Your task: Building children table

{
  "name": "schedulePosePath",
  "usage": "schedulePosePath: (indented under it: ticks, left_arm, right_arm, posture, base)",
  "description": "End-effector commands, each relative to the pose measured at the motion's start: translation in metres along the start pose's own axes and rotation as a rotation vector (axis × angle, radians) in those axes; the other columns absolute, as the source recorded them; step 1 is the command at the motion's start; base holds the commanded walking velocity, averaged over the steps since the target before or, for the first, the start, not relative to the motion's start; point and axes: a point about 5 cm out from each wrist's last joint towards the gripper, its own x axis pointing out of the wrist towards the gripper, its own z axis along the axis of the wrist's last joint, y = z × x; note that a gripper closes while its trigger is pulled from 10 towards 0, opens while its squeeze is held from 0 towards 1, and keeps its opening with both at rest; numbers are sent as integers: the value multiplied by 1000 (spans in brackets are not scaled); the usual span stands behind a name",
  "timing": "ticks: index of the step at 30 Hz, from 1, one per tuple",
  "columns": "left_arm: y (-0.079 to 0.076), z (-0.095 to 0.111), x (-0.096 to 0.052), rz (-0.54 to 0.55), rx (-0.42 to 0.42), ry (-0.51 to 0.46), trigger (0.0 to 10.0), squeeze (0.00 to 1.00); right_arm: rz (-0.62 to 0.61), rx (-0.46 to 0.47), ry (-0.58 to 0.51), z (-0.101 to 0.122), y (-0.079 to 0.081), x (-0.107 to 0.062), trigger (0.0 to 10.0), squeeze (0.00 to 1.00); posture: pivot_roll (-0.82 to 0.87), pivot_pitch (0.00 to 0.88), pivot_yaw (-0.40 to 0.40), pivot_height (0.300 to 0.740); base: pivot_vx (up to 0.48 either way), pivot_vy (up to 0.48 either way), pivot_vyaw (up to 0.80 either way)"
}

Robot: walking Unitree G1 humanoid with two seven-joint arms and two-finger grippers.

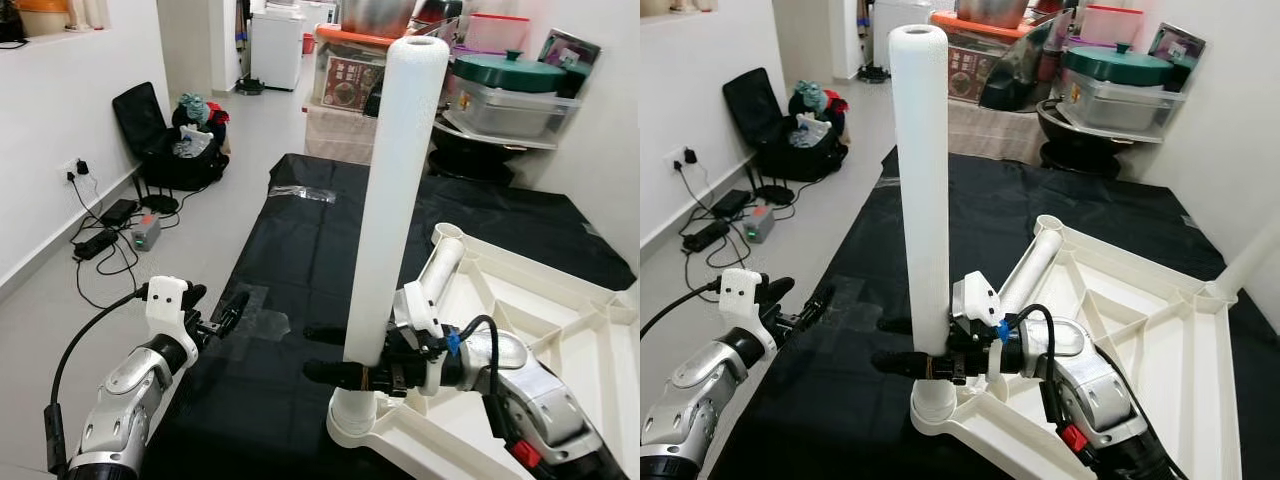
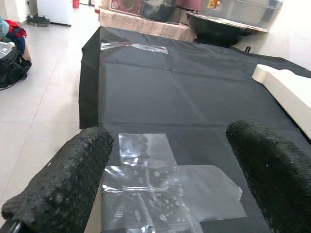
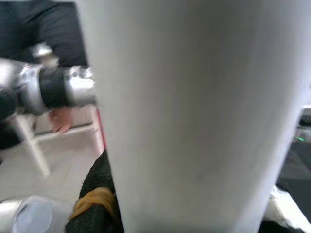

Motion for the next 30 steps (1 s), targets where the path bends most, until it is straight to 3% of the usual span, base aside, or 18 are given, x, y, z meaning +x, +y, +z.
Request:
schedulePosePath:
  ticks: [1, 4, 7, 9, 10, 12, 15, 17, 18, 20, 21, 23, 24, 25, 27, 30]
  left_arm:
    - [-2, -2, -1, 0, -12, 7, 10000, 0]
    - [-3, -3, -1, 4, -15, 6, 10000, 0]
    - [-3, -3, -1, 6, -17, 6, 10000, 0]
    - [-3, -4, -1, 6, -16, 8, 10000, 0]
    - [-3, -4, -1, 6, -16, 8, 10000, 0]
    - [-2, -4, -1, 8, -12, 11, 10000, 0]
    - [-1, -3, 0, 11, -9, 9, 10000, 0]
    - [0, -2, 1, 16, -7, 4, 10000, 0]
    - [0, -2, 1, 16, -7, 4, 10000, 0]
    - [0, -2, 1, 18, -8, 4, 10000, 0]
    - [0, -2, 1, 18, -8, 4, 10000, 0]
    - [-1, -3, 1, 19, -8, 5, 10000, 0]
    - [-1, -3, 1, 19, -8, 5, 10000, 0]
    - [0, -3, 1, 20, -8, 7, 10000, 0]
    - [1, -2, 3, 24, -7, 6, 10000, 0]
    - [2, -1, 4, 27, -7, 4, 10000, 0]
  right_arm:
    - [-108, 79, 13, -21, -1, 9, 10000, 0]
    - [-307, 61, 34, -28, -10, 11, 10000, 0]
    - [-369, 57, 62, -33, -13, 11, 10000, 0]
    - [-484, 68, 101, -40, -16, 8, 10000, 0]
    - [-484, 68, 101, -40, -16, 8, 10000, 0]
    - [-634, 70, 141, -46, -22, 1, 10000, 0]
    - [-718, 41, 173, -48, -27, -5, 10000, 0]
    - [-924, 30, 249, -56, -37, -21, 10000, 0]
    - [-924, 30, 249, -56, -37, -21, 10000, 0]
    - [-1236, 99, 319, -71, -46, -52, 10000, 0]
    - [-1236, 99, 319, -71, -46, -52, 10000, 0]
    - [-1389, 132, 349, -78, -47, -69, 10000, 0]
    - [-1389, 132, 349, -78, -47, -69, 10000, 0]
    - [-1482, 149, 361, -81, -47, -81, 9647, 0]
    - [-1671, 190, 359, -83, -47, -103, 9843, 0]
    - [-1796, 208, 356, -82, -46, -114, 10000, 0]
  posture:
    - [110, 0, -123, 740]
    - [111, 0, -128, 740]
    - [111, 0, -126, 740]
    - [105, 0, -122, 740]
    - [105, 0, -122, 740]
    - [99, 0, -121, 740]
    - [96, 0, -122, 740]
    - [98, 0, -123, 740]
    - [98, 0, -123, 740]
    - [96, 0, -119, 740]
    - [96, 0, -119, 740]
    - [95, 0, -116, 740]
    - [95, 0, -116, 740]
    - [93, 0, -117, 740]
    - [93, 0, -116, 740]
    - [92, 0, -116, 740]
  base:
    - [0, 0, 0]
    - [0, 0, 0]
    - [0, 0, 0]
    - [0, 0, 0]
    - [0, 0, 0]
    - [0, 0, 0]
    - [0, 0, 0]
    - [0, 0, 0]
    - [0, 0, 0]
    - [0, 0, 0]
    - [0, 0, 0]
    - [0, 0, 0]
    - [0, 0, 0]
    - [0, 0, 0]
    - [0, 0, 0]
    - [0, 0, 0]
